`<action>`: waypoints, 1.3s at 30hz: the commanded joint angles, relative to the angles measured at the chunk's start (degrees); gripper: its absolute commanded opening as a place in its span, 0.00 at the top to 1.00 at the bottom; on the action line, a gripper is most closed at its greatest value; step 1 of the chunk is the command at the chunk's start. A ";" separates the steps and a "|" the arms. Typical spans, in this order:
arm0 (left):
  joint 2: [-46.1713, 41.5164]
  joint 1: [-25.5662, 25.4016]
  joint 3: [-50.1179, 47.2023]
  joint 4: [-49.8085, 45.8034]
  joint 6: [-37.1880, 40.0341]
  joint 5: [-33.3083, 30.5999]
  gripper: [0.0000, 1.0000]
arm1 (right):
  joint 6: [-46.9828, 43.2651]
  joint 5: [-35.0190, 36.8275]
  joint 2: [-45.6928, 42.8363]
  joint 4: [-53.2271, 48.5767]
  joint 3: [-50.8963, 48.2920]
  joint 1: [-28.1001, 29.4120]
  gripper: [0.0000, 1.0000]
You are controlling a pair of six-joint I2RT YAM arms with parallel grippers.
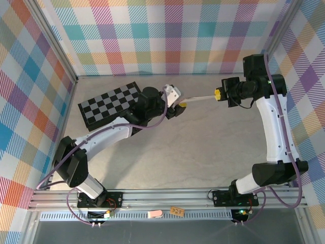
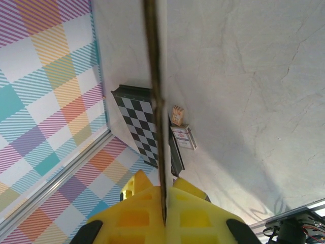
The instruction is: Fold the paper box
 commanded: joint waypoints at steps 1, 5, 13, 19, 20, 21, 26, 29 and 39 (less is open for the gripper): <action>2.25 0.17 3.80 2.49 2.05 3.76 0.43 | -1.52 -1.80 0.46 -2.00 1.42 -0.55 1.00; 4.06 0.08 6.96 1.03 2.41 4.22 0.52 | -1.88 -2.10 0.48 -2.02 1.42 -1.00 1.00; 3.72 -0.18 8.14 -1.24 1.31 7.41 1.00 | -2.49 -2.57 0.75 1.52 0.43 -2.19 1.00; 2.05 -0.41 9.52 -6.24 -9.24 5.68 1.00 | -4.72 -0.44 -0.36 8.14 2.46 -3.25 0.38; 1.59 -0.29 9.95 -7.74 -12.02 4.43 1.00 | -5.77 1.77 -0.48 7.27 4.31 -3.23 0.34; 1.19 -0.04 11.00 -9.95 -15.48 3.40 1.00 | -7.13 4.05 -0.63 6.19 6.30 -3.30 0.30; 1.07 1.39 15.62 -24.83 -26.79 4.69 1.00 | -9.71 7.08 -2.09 5.62 7.52 -3.29 0.24; 0.78 2.60 12.04 -28.23 -30.09 6.78 1.00 | -9.59 5.30 -3.15 8.12 2.92 -2.67 0.25; 3.61 7.37 1.96 -24.96 -28.66 10.41 1.00 | -10.21 -0.03 -1.94 17.92 -10.95 2.30 0.29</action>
